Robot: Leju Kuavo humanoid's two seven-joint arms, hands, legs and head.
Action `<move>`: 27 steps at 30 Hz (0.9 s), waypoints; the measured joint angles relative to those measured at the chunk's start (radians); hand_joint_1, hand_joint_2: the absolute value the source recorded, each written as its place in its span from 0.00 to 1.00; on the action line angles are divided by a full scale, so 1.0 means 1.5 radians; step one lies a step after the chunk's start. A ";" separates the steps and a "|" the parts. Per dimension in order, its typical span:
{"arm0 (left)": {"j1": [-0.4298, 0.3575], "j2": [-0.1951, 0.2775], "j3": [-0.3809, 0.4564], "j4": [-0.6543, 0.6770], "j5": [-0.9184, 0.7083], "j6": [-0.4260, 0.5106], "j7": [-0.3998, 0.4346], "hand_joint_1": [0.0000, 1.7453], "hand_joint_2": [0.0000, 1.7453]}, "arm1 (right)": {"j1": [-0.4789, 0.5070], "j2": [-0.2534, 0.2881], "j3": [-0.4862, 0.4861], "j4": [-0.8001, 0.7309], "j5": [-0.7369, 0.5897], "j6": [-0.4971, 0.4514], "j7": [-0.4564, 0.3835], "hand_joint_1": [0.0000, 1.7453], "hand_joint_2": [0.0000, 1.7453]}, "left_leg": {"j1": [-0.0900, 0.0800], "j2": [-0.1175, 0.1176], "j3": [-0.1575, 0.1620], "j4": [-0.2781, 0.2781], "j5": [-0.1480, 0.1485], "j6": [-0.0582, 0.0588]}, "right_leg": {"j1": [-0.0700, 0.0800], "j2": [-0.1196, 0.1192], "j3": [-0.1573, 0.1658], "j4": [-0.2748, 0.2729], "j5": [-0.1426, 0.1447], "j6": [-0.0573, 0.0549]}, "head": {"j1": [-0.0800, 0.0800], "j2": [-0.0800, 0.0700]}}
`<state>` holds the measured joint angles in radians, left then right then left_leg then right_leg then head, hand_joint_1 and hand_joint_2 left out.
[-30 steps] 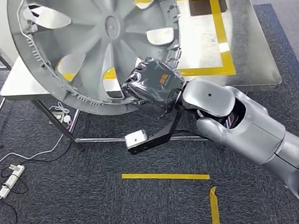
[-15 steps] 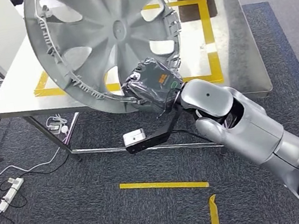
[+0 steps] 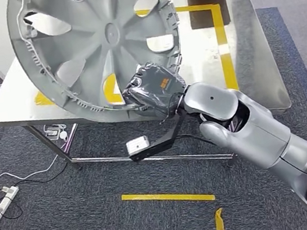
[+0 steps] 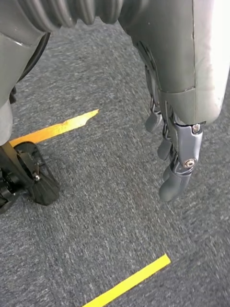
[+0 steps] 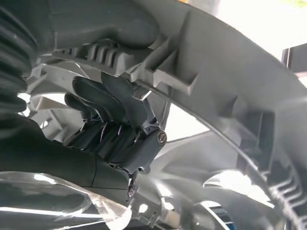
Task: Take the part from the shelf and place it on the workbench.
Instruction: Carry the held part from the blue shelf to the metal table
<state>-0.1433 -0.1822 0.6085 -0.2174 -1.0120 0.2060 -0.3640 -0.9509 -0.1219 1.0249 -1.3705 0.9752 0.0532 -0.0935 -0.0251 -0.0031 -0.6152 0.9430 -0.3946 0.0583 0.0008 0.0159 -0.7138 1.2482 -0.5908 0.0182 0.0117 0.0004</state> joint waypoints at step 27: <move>0.000 0.005 -0.001 0.000 0.004 0.000 -0.001 0.00 1.00 | -0.003 -0.007 0.008 -0.001 -0.023 0.014 -0.004 1.00 1.00 | 0.000 0.004 0.008 -0.018 0.012 0.003 | -0.001 -0.002 0.085 -0.076 0.003 -0.011 | -0.007 0.000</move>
<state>-0.1426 -0.1740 0.6076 -0.2178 -1.0065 0.2063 -0.3662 -0.9561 -0.1317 1.0366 -1.3722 0.9409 0.0748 -0.0992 -0.0253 0.0033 -0.6036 0.9156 -0.3762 0.0632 -0.0013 0.0133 -0.5867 1.1337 -0.5865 0.0022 0.0018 0.0008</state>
